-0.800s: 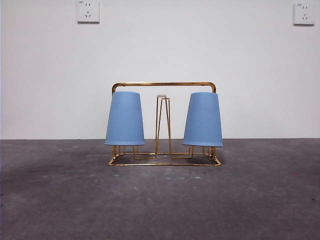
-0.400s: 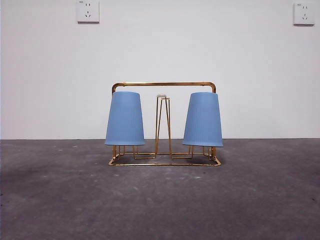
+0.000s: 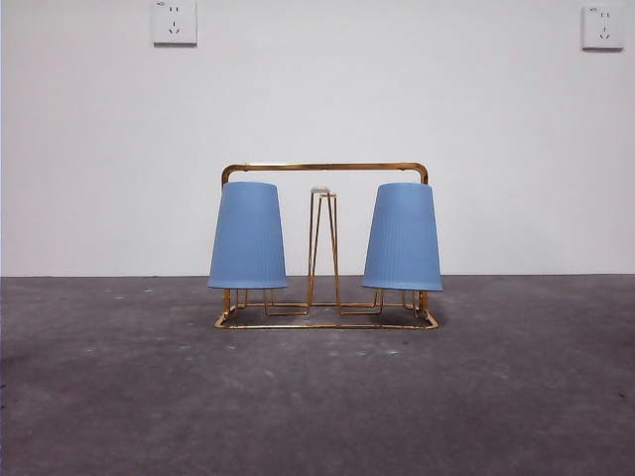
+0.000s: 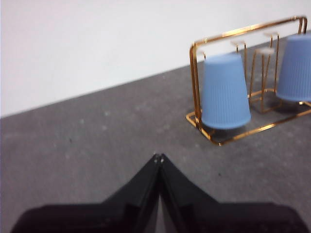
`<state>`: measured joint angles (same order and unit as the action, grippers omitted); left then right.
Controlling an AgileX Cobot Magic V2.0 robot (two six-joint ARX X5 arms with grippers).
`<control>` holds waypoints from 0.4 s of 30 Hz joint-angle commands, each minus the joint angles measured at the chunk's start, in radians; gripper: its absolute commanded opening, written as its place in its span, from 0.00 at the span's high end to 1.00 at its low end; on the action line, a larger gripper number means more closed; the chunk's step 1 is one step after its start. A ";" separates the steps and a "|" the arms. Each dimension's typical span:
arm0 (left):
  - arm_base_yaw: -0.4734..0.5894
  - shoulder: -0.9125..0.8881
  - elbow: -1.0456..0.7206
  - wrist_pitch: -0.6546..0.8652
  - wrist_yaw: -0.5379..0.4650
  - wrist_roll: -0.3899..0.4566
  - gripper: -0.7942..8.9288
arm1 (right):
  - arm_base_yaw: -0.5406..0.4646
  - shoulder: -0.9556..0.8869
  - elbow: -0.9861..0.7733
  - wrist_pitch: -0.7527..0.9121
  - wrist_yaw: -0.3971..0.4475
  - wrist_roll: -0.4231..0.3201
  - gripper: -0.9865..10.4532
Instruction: Pick up cup 1,put cup 1 in the cup rack,pick up cup 2,put cup 2 in the cup rack
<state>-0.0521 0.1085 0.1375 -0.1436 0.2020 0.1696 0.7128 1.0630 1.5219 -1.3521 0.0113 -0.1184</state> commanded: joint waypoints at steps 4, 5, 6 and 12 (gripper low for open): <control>0.004 -0.077 -0.089 -0.004 0.003 -0.092 0.92 | 0.000 0.001 -0.006 -0.007 0.000 0.010 0.91; 0.004 -0.090 -0.103 -0.008 0.004 -0.099 0.92 | 0.000 0.001 -0.006 -0.007 0.000 0.010 0.91; 0.004 -0.102 -0.115 -0.011 0.004 -0.108 0.92 | 0.000 0.001 -0.006 -0.007 0.000 0.010 0.91; 0.006 -0.105 -0.130 -0.012 0.008 -0.180 0.92 | 0.000 0.001 -0.006 -0.006 0.002 0.010 0.91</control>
<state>-0.0502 0.0059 0.0181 -0.1623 0.2039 0.0288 0.7128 1.0634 1.5219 -1.3521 0.0113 -0.1184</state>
